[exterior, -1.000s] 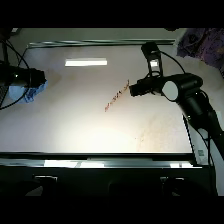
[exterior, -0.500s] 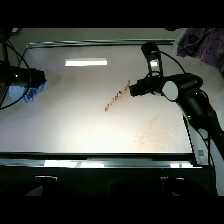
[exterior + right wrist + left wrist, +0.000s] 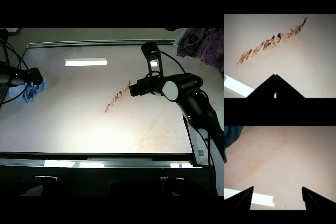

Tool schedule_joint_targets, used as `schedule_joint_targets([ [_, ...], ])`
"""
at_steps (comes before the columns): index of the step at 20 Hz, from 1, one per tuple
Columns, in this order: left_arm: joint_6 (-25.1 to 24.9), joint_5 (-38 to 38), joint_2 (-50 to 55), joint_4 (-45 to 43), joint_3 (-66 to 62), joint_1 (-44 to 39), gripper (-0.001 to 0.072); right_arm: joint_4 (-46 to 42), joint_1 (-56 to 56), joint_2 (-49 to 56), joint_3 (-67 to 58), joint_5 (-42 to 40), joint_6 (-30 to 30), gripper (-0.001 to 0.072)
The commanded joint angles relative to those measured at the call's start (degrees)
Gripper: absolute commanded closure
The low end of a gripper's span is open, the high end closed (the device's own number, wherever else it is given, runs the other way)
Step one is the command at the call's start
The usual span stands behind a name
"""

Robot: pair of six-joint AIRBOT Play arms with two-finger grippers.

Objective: Fold the clothes and pants, and hang the long-sleeved shirts on hangers.

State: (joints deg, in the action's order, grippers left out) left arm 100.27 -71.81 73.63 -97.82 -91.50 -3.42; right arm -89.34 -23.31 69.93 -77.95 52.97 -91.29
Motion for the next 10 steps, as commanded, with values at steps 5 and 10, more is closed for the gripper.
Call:
schedule_joint_targets([
  [5,7.8,20.4,16.5,-3.5,0.5,16.3,-0.0005,0.2,0.0,0.0,-0.1,0.0,0.0,0.0672],
  [10,7.8,37.2,26.0,1.4,0.4,20.2,-0.0005,0.2,0.0,0.0,0.0,0.0,0.0,0.0672],
])
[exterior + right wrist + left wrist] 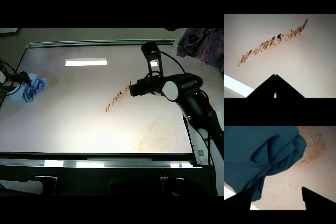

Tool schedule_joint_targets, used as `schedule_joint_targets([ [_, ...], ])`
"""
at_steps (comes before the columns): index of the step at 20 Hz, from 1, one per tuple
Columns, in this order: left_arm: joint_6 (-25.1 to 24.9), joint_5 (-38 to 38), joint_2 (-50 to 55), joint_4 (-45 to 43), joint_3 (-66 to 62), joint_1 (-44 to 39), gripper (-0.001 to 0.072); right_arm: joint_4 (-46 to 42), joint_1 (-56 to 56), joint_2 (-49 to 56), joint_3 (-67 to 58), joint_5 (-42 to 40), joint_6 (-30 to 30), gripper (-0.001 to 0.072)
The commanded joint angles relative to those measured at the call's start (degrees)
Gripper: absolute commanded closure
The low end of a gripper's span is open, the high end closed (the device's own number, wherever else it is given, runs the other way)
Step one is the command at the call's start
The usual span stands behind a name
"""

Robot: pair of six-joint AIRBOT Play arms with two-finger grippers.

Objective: Fold the clothes and pants, and hang the long-sleeved shirts on hangers.

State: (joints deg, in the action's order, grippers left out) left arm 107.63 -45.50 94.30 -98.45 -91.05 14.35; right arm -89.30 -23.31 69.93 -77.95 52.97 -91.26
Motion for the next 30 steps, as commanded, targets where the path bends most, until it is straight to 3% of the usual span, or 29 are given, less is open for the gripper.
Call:
schedule_joint_targets([
  [1,0.4,13.5,7.3,2.0,-0.1,2.5,-0.0005,0.1,0.0,0.0,-0.1,0.0,0.0,0.0672],
  [3,0.9,18.6,10.7,1.9,-0.1,2.8,-0.0005,0.0,0.0,0.0,-0.1,0.0,0.0,0.0672],
  [6,6.0,23.0,14.6,1.9,-0.3,4.3,-0.0005,-0.1,0.0,0.0,0.0,0.0,0.0,0.0671],
  [11,8.5,22.2,17.0,3.6,-0.2,7.5,0.0013,-0.1,0.0,0.0,-0.1,0.1,0.0,0.0671],
  [12,8.1,20.6,16.8,4.9,-0.2,7.7,0.0303,-0.1,0.0,0.0,-0.1,0.1,0.0,0.0665],
  [13,7.7,17.6,16.4,6.9,-0.3,7.7,0.0676,-0.1,0.0,0.0,-0.1,0.1,0.0,0.0608],
  [14,5.0,14.3,15.9,9.5,-0.3,7.5,0.0693,-0.1,0.0,0.0,-0.1,0.3,0.0,0.0556],
  [17,-8.5,1.9,13.5,20.5,-0.2,5.6,0.0693,-0.1,0.0,-0.2,-0.1,3.4,0.0,0.0555],
  [19,-12.8,-5.8,10.4,26.4,0.6,2.3,0.0694,-1.5,0.0,-0.6,-0.1,7.6,0.2,0.0556],
  [23,-12.7,-9.2,-3.3,32.8,9.9,-10.1,0.0694,-2.1,0.0,-2.2,-0.1,15.8,0.2,0.0557],
  [27,-11.9,-8.9,-17.9,43.8,19.8,-28.6,0.0693,-2.1,0.0,-6.0,-0.1,20.2,1.7,0.0558],
  [30,-5.5,-6.5,-21.0,43.8,20.7,-44.5,0.0693,-2.2,0.0,-8.9,-0.1,22.6,3.2,0.0558],
])
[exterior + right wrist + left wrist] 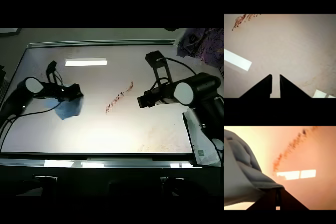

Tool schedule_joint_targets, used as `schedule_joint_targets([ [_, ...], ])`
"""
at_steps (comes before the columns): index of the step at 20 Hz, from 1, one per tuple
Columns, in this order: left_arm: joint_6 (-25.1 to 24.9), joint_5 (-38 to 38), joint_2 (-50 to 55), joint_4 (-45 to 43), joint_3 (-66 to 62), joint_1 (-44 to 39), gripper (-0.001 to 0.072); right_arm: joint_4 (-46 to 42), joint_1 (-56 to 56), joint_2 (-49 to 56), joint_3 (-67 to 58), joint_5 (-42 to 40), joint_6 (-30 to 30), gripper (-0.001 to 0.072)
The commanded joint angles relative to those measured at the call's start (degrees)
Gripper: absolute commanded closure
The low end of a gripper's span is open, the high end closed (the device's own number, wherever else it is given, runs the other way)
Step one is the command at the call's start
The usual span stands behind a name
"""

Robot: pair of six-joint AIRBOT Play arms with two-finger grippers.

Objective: Fold the clothes and pants, and hang the long-sleeved shirts on hangers.

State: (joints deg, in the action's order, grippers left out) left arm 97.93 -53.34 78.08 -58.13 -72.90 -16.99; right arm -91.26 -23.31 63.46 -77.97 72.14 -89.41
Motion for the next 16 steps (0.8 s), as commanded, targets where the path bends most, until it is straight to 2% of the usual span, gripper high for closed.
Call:
schedule_joint_targets([
  [1,7.4,2.7,-4.5,3.0,2.7,-17.9,0.0692,-0.3,0.0,-3.3,0.0,4.6,1.4,0.0557],
  [4,15.6,8.5,-2.8,-1.5,4.1,-29.1,0.0692,-0.3,0.0,-4.9,0.0,9.3,1.3,0.0557],
  [6,17.4,10.0,-0.7,-2.1,4.4,-32.9,0.0663,-0.3,0.0,-4.9,0.0,12.7,1.1,0.0556],
  [7,17.4,9.9,-0.1,-2.1,4.3,-33.2,0.0559,-0.2,0.0,-4.9,0.0,13.4,0.2,0.0554],
  [8,17.5,9.6,0.0,-2.1,4.3,-32.7,0.0413,-0.1,0.0,-4.9,0.0,13.7,-1.5,0.0546],
  [10,17.4,7.4,-0.8,-2.1,4.1,-29.4,0.0109,-0.5,0.0,-4.8,0.0,13.5,-1.9,0.0358],
  [11,17.4,5.2,-1.7,-2.4,4.1,-26.7,0.0041,-1.9,0.0,-4.7,0.0,13.6,-1.9,0.0285],
  [14,15.2,-2.7,-5.4,-5.6,4.1,-17.0,0.0041,-13.9,1.3,-4.7,0.4,12.9,-1.5,0.0271],
  [16,12.7,-6.6,-7.7,-6.7,4.1,-10.3,0.0041,-12.7,10.1,-4.6,2.3,8.6,-6.1,0.0191],
])
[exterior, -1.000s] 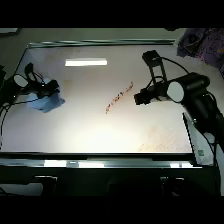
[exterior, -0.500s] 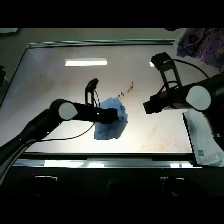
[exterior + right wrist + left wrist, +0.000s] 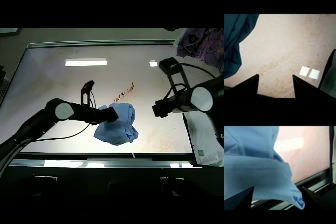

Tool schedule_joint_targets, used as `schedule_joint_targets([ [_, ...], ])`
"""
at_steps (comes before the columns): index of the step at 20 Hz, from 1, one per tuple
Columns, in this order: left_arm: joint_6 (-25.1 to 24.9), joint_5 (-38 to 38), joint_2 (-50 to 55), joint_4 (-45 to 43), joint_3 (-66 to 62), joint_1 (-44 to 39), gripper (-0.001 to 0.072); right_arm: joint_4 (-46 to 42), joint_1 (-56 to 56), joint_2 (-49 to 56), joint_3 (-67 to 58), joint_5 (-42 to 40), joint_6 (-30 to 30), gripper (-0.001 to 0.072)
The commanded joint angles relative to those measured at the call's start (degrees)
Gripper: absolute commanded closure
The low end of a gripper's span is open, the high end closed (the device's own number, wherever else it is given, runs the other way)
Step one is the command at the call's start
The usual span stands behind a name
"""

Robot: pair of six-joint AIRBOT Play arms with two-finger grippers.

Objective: Fold the clothes and pants, and hang the long-sleeved shirts on hangers.

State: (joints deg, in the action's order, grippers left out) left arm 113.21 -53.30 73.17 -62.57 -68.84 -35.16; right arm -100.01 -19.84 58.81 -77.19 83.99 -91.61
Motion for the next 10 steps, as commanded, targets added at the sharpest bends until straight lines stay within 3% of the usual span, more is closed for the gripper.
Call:
schedule_joint_targets([
  [1,-3.8,-7.8,-3.7,-2.2,0.0,10.6,0.0041,0.5,12.5,0.5,2.9,-5.2,-7.0,0.0179],
  [3,-4.8,-8.5,-4.7,-2.2,0.0,15.3,0.0050,20.9,25.0,3.2,6.3,-8.9,-10.3,0.0179],
  [5,-4.8,-8.4,-4.6,-2.2,0.0,18.2,0.0050,41.1,30.9,8.1,9.7,-13.4,-5.8,0.0184],
  [10,-4.8,-8.2,-4.2,-2.2,0.0,19.7,0.0051,50.3,25.0,25.2,10.5,-21.2,0.7,0.0185],
])
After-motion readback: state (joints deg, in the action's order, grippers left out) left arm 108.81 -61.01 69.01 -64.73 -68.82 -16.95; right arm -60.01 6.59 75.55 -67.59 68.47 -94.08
